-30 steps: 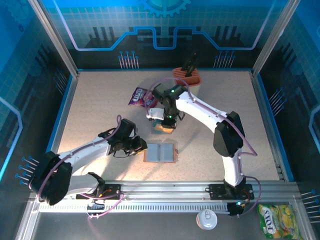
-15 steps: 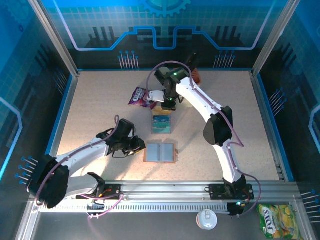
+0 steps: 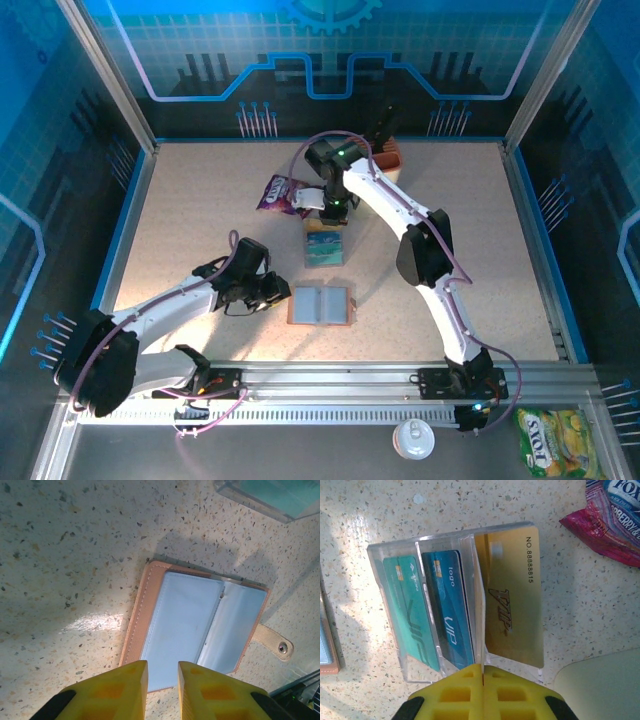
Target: Take the credit cards out of the card holder
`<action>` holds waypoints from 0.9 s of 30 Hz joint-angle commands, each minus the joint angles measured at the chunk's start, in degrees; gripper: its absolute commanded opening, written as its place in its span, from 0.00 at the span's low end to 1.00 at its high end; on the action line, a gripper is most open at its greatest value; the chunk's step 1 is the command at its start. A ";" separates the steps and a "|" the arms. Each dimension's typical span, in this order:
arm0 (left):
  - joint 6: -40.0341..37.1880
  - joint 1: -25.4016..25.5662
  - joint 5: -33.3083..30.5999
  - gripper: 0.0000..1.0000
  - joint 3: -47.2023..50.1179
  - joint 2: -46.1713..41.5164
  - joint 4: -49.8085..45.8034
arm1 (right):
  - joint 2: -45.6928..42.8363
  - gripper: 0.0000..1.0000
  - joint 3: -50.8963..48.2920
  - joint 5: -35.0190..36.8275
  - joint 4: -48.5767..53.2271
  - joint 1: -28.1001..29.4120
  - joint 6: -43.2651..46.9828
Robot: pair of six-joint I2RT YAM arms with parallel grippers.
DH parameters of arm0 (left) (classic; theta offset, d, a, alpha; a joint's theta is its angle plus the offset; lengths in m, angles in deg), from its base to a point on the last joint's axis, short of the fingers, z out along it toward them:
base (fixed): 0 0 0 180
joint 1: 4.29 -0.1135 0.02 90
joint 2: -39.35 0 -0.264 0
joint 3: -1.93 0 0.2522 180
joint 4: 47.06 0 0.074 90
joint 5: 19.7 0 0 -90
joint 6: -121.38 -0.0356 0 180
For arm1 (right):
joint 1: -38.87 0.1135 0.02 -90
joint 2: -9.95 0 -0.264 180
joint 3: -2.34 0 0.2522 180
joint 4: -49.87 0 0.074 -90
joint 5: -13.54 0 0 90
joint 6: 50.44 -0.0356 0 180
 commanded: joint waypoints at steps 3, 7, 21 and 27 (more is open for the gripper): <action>0.86 -0.56 -0.84 0.24 -1.09 -0.41 -1.86 | 0.46 0.06 2.25 -0.70 0.23 -0.79 1.27; 0.71 -0.50 -0.75 0.25 -1.41 -0.14 -1.90 | -0.08 0.21 2.62 2.25 -0.72 -0.62 0.75; 0.14 -0.56 -0.81 0.26 -2.39 -0.18 -2.38 | -5.88 0.23 -0.96 1.69 -4.81 0.44 -2.66; -0.21 -0.52 -1.36 0.26 -2.29 -1.52 -3.05 | -7.61 0.23 -3.79 0.35 -5.36 1.03 -4.39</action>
